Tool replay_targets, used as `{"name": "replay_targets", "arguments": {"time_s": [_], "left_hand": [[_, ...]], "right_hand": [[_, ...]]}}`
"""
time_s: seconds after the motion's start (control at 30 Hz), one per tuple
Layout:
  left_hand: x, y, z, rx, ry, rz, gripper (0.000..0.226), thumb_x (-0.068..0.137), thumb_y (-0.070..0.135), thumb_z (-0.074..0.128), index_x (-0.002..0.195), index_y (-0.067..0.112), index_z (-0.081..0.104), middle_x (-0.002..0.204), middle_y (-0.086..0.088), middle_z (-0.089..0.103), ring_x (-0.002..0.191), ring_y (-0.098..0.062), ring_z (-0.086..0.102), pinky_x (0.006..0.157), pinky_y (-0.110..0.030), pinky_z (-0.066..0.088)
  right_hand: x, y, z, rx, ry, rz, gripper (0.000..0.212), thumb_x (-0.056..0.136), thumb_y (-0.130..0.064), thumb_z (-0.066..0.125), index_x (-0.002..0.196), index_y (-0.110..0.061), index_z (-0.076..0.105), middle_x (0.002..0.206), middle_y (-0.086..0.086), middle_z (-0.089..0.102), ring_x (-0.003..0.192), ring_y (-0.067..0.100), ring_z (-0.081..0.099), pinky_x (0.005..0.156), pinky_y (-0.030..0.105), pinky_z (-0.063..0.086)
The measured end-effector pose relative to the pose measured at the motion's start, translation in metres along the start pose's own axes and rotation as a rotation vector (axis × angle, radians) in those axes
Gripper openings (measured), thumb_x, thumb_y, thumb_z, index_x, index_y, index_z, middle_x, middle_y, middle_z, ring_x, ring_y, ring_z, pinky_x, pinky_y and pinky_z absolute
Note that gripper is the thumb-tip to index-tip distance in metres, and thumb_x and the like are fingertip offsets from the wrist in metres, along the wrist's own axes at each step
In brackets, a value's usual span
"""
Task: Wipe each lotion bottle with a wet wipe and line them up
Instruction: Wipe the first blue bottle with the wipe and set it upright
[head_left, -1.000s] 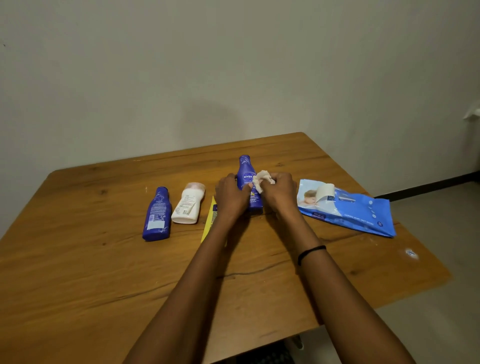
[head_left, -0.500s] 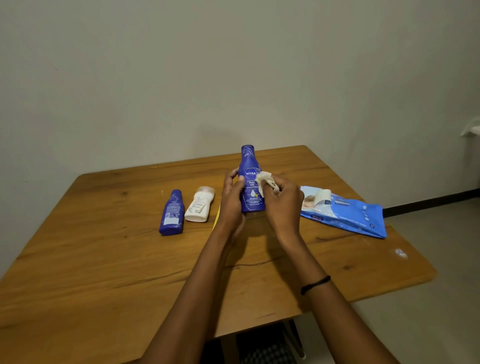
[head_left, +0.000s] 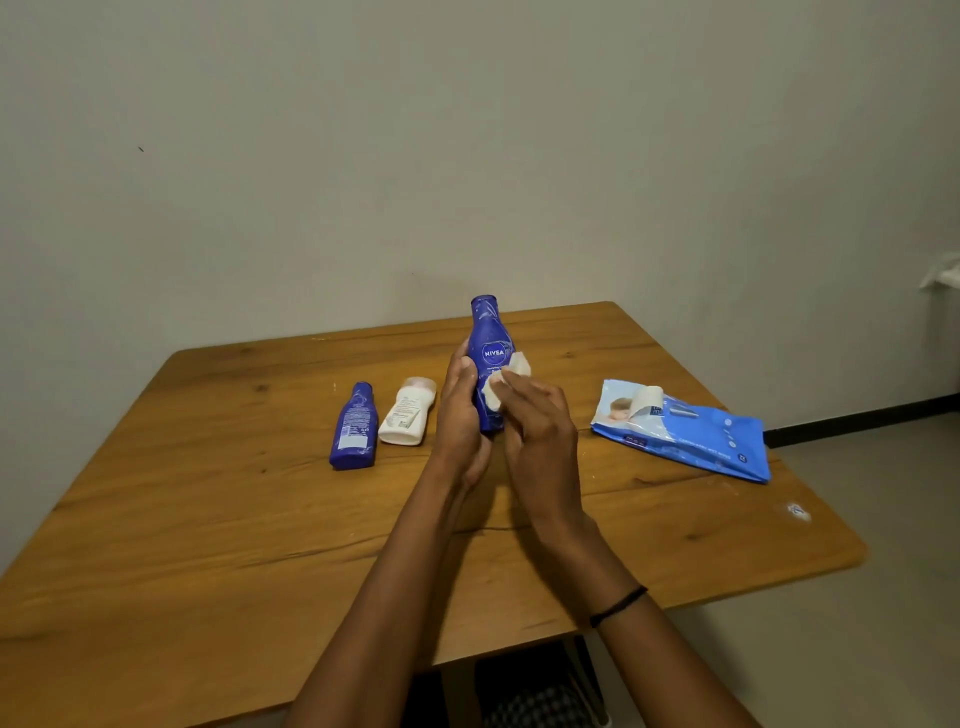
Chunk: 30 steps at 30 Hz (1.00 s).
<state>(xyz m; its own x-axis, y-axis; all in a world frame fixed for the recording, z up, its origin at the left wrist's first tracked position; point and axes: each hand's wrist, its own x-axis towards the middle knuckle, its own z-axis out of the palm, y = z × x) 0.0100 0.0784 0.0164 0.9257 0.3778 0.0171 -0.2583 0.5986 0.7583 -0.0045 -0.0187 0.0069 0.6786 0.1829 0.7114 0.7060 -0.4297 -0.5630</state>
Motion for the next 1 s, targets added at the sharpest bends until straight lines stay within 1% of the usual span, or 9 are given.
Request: {"name": "replay_targets", "arguments": {"time_s": [0.1,0.27,0.37,0.43,0.53,0.63,0.73,0.9,1.0], "left_hand": [[-0.001,0.002,-0.005,0.008,0.000,0.008,0.043,0.103,0.029,0.048,0.145,0.023,0.045,0.139,-0.016,0.058,0.115,-0.027,0.062,0.093,-0.042,0.053],[-0.006,0.001,-0.004,0.048,-0.053,0.051,0.038,0.107,0.022,0.040,0.144,0.020,0.046,0.131,-0.009,0.065,0.108,-0.019,0.069,0.085,-0.033,0.058],[-0.010,-0.002,0.001,0.086,-0.071,0.043,0.033,0.108,0.022,0.038,0.138,0.025,0.051,0.126,-0.004,0.068,0.106,-0.016,0.070,0.082,-0.031,0.059],[-0.011,-0.002,0.004,0.072,-0.065,0.047,0.036,0.108,0.023,0.038,0.142,0.024,0.049,0.131,-0.005,0.067,0.112,-0.017,0.068,0.086,-0.033,0.059],[-0.007,0.002,0.002,0.037,-0.041,0.058,0.039,0.108,0.023,0.039,0.146,0.021,0.047,0.136,-0.006,0.064,0.118,-0.020,0.066,0.091,-0.034,0.057],[-0.006,0.004,-0.003,-0.006,-0.012,0.048,0.037,0.108,0.024,0.040,0.143,0.023,0.049,0.135,-0.009,0.063,0.114,-0.020,0.067,0.085,-0.033,0.058],[-0.006,0.005,-0.007,-0.034,0.011,0.031,0.029,0.107,0.028,0.042,0.132,0.028,0.056,0.128,-0.007,0.067,0.104,-0.017,0.071,0.076,-0.032,0.059],[-0.009,0.003,-0.010,-0.022,-0.028,0.043,0.035,0.107,0.024,0.040,0.141,0.021,0.049,0.135,-0.012,0.062,0.108,-0.019,0.069,0.081,-0.032,0.059],[-0.011,0.001,-0.005,0.022,-0.046,0.052,0.039,0.106,0.022,0.041,0.144,0.016,0.047,0.129,-0.010,0.066,0.106,-0.018,0.069,0.084,-0.033,0.060]], "right_hand": [[-0.008,0.003,-0.003,-0.054,-0.069,-0.052,0.054,0.077,-0.001,0.077,0.127,-0.009,0.061,0.124,0.009,0.063,0.119,0.016,0.053,0.091,0.018,0.043],[0.030,0.001,-0.014,0.022,0.051,-0.016,0.032,0.086,-0.009,0.070,0.117,-0.006,0.066,0.116,0.010,0.064,0.106,0.017,0.060,0.079,0.016,0.047],[0.061,-0.003,-0.015,-0.040,0.066,-0.051,0.026,0.086,-0.005,0.070,0.112,-0.004,0.070,0.110,0.011,0.070,0.099,0.023,0.065,0.080,0.022,0.048],[0.064,-0.006,-0.012,-0.075,0.033,-0.079,0.031,0.087,-0.007,0.070,0.117,-0.004,0.067,0.115,0.012,0.069,0.104,0.023,0.064,0.086,0.026,0.050],[0.047,-0.006,-0.010,-0.097,-0.032,-0.109,0.042,0.089,-0.008,0.067,0.130,-0.006,0.059,0.126,0.011,0.063,0.117,0.021,0.056,0.094,0.023,0.043],[0.021,-0.004,-0.009,-0.114,-0.104,-0.138,0.050,0.085,-0.004,0.069,0.133,-0.008,0.056,0.129,0.010,0.060,0.121,0.022,0.051,0.094,0.026,0.045],[-0.004,-0.001,-0.009,-0.110,-0.124,-0.167,0.054,0.076,0.000,0.077,0.127,-0.008,0.061,0.124,0.009,0.063,0.117,0.020,0.053,0.092,0.021,0.043],[0.012,0.002,-0.014,-0.025,-0.027,-0.087,0.041,0.080,-0.002,0.075,0.119,-0.007,0.065,0.119,0.010,0.066,0.112,0.019,0.057,0.085,0.026,0.052],[0.048,-0.003,-0.017,0.056,0.051,-0.045,0.030,0.086,-0.010,0.071,0.115,-0.003,0.069,0.116,0.012,0.068,0.105,0.020,0.063,0.085,0.027,0.053]]}}
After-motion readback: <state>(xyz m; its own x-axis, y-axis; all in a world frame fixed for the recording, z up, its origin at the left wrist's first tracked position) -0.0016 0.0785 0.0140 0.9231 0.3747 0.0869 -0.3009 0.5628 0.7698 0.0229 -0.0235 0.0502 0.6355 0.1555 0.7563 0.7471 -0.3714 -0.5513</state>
